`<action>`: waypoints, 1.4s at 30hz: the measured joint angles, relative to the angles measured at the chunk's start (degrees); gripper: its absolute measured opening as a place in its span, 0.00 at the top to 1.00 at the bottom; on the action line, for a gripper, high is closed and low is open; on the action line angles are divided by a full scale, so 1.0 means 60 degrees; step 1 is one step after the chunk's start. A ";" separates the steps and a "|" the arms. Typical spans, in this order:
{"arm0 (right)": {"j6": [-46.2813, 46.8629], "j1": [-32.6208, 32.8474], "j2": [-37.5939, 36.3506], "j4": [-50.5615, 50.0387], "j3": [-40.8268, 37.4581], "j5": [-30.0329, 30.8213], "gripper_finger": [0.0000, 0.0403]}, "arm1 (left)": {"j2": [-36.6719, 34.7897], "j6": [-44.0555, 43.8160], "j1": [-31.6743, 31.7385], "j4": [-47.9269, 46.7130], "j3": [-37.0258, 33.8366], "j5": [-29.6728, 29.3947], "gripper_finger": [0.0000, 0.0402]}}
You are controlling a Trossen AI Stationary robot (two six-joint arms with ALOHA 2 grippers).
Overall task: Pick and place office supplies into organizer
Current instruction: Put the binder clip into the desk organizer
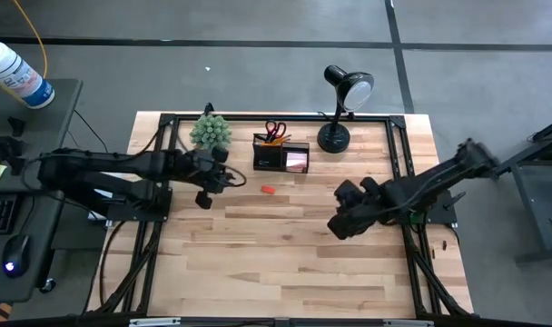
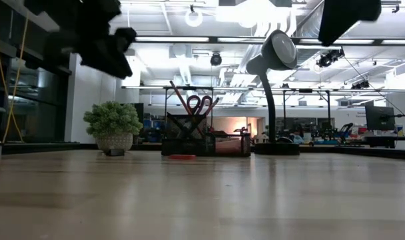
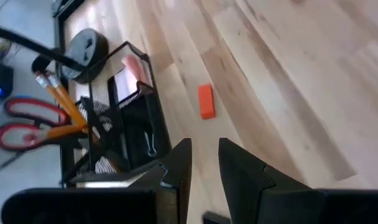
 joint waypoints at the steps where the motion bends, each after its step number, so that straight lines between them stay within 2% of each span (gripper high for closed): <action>1: 0.0008 -0.0006 -0.0377 0.0590 -0.0475 0.0011 0.81 | 0.0196 0.0344 0.0189 0.0101 0.0000 0.0181 0.83; 6: -0.0406 -0.0209 -0.1795 0.2538 -0.2258 0.0382 0.81 | 0.1186 0.1768 0.1014 -0.0107 0.0000 0.0431 0.83; 12: -0.1678 -0.0591 -0.2633 0.3685 -0.3419 0.0638 0.81 | 0.2432 0.1924 0.1851 -0.1279 0.0693 0.0180 0.83; 15: -0.2463 -0.0808 -0.2761 0.4169 -0.3745 0.0822 0.81 | 0.3044 0.2143 0.2110 -0.1994 0.1246 -0.0186 0.83; 21: -0.4355 -0.1479 -0.2827 0.4545 -0.3900 0.0487 0.81 | 0.4256 0.2668 0.2430 -0.3104 0.2306 -0.0036 0.83; 28: -0.6444 -0.2213 -0.2873 0.4796 -0.3967 0.0228 0.81 | 0.4880 0.2115 0.3007 -0.3184 0.2659 0.0253 0.83; 33: -0.6611 -0.2746 -0.3444 0.5325 -0.4711 0.0088 0.81 | 0.4887 0.1960 0.3651 -0.2530 0.2659 0.1371 0.83; 38: -0.5935 -0.3206 -0.4439 0.6334 -0.5863 -0.0436 0.81 | 0.4887 0.2777 0.4315 -0.2519 0.2659 0.1904 0.83; 42: -0.5480 -0.3431 -0.5094 0.6719 -0.6356 -0.0397 0.81 | 0.4884 0.3296 0.4942 -0.2923 0.2656 0.2320 0.83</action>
